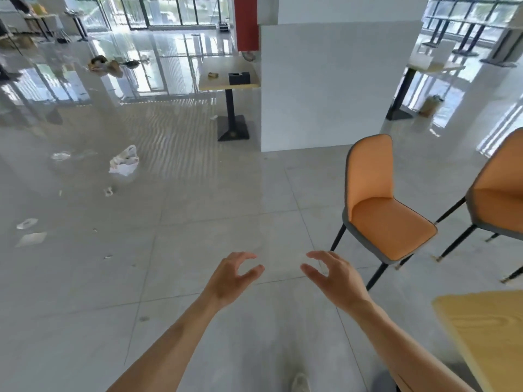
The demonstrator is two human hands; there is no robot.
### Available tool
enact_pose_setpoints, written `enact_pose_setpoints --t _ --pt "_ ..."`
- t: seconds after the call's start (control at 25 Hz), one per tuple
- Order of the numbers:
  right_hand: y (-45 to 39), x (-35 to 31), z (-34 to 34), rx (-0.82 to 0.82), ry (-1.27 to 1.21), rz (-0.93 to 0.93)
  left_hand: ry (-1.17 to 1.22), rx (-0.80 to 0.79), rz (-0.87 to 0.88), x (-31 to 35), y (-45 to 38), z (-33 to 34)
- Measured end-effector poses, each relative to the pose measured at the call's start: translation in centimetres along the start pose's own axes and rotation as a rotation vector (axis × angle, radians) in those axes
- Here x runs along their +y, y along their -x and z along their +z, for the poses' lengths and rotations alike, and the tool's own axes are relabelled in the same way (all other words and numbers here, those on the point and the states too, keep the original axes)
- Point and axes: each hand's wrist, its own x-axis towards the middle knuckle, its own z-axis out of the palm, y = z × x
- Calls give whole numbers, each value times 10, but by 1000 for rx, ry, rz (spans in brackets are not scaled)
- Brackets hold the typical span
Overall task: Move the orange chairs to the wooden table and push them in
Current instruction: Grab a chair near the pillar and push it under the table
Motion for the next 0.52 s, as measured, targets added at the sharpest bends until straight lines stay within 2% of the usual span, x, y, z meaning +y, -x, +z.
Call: enact_pose_setpoints --t 0.24,0.52 --pt "-124 45 -11 37 -27 63 -34 -66 -2 4 -149 10" --pt "-285 79 -65 5 -13 33 -22 -64 3 41 -315 15"
